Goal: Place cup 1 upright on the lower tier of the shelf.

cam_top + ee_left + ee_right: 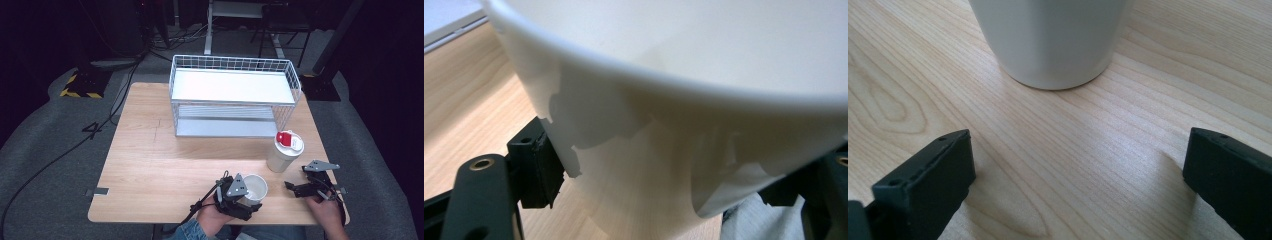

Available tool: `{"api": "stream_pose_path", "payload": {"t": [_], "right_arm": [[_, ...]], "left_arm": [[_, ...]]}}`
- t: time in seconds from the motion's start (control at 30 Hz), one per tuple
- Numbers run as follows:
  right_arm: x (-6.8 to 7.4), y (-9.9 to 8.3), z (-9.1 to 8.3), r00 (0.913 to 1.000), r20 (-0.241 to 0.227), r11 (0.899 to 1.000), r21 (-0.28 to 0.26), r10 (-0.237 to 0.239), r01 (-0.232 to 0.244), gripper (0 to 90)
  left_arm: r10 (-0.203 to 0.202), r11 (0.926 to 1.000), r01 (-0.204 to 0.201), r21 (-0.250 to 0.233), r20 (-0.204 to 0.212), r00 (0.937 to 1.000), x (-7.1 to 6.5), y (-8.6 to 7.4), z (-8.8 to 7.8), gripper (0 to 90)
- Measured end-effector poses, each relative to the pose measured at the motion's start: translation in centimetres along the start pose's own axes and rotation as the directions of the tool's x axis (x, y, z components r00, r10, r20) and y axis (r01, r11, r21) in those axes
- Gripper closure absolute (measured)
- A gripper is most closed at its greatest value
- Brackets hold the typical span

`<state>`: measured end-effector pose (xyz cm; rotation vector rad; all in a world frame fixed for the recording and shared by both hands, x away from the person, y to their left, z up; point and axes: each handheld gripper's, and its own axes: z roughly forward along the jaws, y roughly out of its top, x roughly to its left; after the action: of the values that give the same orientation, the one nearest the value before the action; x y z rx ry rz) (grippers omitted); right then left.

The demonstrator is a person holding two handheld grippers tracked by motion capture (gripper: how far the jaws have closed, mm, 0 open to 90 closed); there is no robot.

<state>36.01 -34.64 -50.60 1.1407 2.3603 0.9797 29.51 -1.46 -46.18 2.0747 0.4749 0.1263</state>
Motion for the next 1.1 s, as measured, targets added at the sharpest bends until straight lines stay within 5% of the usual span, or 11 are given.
{"api": "stream_pose_path", "payload": {"t": [0.63, 1.1], "right_arm": [[0.0, 0.0, 0.0, 1.0, 0.001, 1.0, 0.001, 0.0, 0.0, 0.4], [0.0, 0.0, 0.0, 1.0, 0.001, 1.0, -0.001, -0.002, 0.002, 0.5]], "left_arm": [[0.004, 0.9999, -0.005, -0.011, -0.061, 0.9982, 2.1, 1.5, -3.7, 22.4], [-0.04, 0.999, 0.038, -0.022, -0.103, 0.9938, 5.1, 2.5, -5.2, 22.5]]}}
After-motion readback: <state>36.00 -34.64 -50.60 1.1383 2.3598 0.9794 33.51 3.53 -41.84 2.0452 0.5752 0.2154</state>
